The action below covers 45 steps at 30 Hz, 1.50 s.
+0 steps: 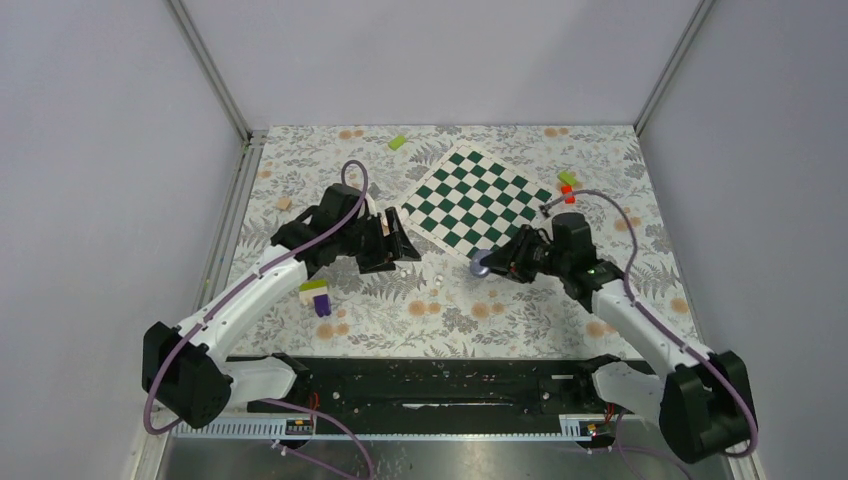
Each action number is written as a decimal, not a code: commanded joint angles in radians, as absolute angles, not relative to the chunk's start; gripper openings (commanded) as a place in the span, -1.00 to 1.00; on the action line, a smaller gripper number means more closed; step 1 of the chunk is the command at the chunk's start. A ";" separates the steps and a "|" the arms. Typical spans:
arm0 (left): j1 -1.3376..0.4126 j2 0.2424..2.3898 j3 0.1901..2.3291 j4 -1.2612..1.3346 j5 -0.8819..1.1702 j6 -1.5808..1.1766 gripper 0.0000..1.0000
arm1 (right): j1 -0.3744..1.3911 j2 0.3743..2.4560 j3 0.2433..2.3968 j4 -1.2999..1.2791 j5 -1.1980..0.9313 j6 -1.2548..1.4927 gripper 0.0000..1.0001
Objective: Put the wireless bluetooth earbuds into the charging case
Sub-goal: Place the charging case with the earbuds at the center of the board, then move the charging case to the corner of the board.
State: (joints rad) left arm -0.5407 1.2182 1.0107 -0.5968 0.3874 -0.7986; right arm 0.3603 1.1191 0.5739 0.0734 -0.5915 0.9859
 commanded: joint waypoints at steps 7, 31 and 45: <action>-0.536 1.221 1.036 -0.636 0.281 -0.755 0.41 | -0.008 1.067 0.517 -0.293 -0.376 0.693 -1.00; -0.535 1.273 1.068 -0.670 0.179 -0.762 0.44 | -0.141 0.910 0.517 -0.436 -0.118 0.622 0.65; -0.528 1.551 1.237 -0.638 -0.227 -0.714 0.47 | -0.040 0.681 0.529 -0.471 -0.305 0.596 0.14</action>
